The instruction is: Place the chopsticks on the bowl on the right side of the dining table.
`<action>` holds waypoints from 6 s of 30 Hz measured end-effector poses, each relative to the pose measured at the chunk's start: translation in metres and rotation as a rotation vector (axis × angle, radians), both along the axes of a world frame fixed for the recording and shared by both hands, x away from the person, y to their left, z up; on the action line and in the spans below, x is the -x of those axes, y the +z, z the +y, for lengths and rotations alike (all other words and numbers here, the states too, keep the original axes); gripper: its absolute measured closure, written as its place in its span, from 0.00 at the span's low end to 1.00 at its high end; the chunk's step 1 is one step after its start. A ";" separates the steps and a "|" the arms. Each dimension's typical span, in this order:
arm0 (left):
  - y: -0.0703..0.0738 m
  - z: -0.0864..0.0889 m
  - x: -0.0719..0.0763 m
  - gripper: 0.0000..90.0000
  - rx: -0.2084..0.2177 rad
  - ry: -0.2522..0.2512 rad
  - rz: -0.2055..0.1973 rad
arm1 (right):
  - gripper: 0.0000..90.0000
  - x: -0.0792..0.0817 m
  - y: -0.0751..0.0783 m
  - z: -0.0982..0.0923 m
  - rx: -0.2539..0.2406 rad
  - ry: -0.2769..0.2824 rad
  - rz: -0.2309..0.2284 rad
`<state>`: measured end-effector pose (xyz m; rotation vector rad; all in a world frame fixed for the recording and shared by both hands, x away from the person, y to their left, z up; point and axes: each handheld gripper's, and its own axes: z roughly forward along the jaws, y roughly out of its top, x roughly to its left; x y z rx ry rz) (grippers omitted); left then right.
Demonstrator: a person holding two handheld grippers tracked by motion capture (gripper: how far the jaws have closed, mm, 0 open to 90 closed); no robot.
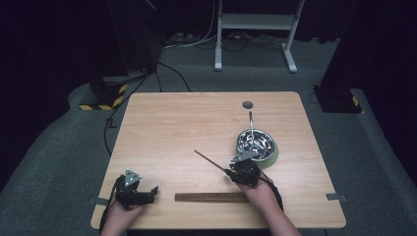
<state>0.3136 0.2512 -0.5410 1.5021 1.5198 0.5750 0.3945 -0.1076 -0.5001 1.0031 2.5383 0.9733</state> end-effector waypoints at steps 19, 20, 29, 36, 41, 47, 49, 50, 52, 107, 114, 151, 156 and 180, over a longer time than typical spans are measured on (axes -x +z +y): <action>0.000 -0.001 -0.001 0.03 0.011 0.001 -0.009 | 0.83 -0.012 -0.005 0.018 0.072 0.050 0.020; 0.000 -0.001 -0.001 0.03 0.015 0.001 -0.008 | 0.83 -0.013 -0.005 0.018 0.068 0.051 0.025; 0.000 -0.002 -0.001 0.03 0.022 0.007 -0.010 | 0.90 -0.015 -0.009 0.021 0.062 0.083 -0.001; 0.000 -0.001 0.000 0.03 0.014 0.003 -0.009 | 0.91 -0.017 -0.008 0.022 0.076 0.101 -0.004; 0.000 -0.001 0.000 0.04 0.011 0.004 -0.008 | 0.93 -0.017 -0.008 0.024 0.083 0.116 -0.013; 0.000 -0.001 0.000 0.04 0.011 0.004 -0.009 | 0.93 -0.016 -0.007 0.026 0.101 0.123 -0.025; 0.000 -0.001 0.000 0.04 0.011 0.004 -0.008 | 0.93 -0.014 -0.006 0.027 0.119 0.113 -0.032; 0.000 -0.001 0.000 0.04 0.011 0.004 -0.008 | 0.94 -0.015 -0.004 0.026 0.118 0.120 -0.040; 0.000 -0.001 0.000 0.04 0.011 0.004 -0.008 | 0.94 -0.014 0.001 0.024 0.106 0.112 -0.059; 0.000 -0.001 0.001 0.04 0.016 0.007 -0.011 | 0.93 -0.082 0.050 -0.060 0.134 -0.139 -0.080; 0.000 -0.001 0.001 0.05 0.015 0.006 -0.011 | 0.93 -0.087 0.052 -0.060 0.133 -0.149 -0.069; 0.000 0.000 0.002 0.05 0.004 -0.001 -0.008 | 0.75 -0.054 0.066 -0.046 0.049 -0.098 -0.128; 0.000 0.000 0.002 0.05 -0.001 0.000 -0.005 | 0.75 -0.031 0.066 -0.037 0.022 -0.036 -0.146; 0.000 0.000 0.002 0.06 0.002 0.003 -0.006 | 0.77 0.065 -0.004 -0.008 -0.089 0.099 -0.084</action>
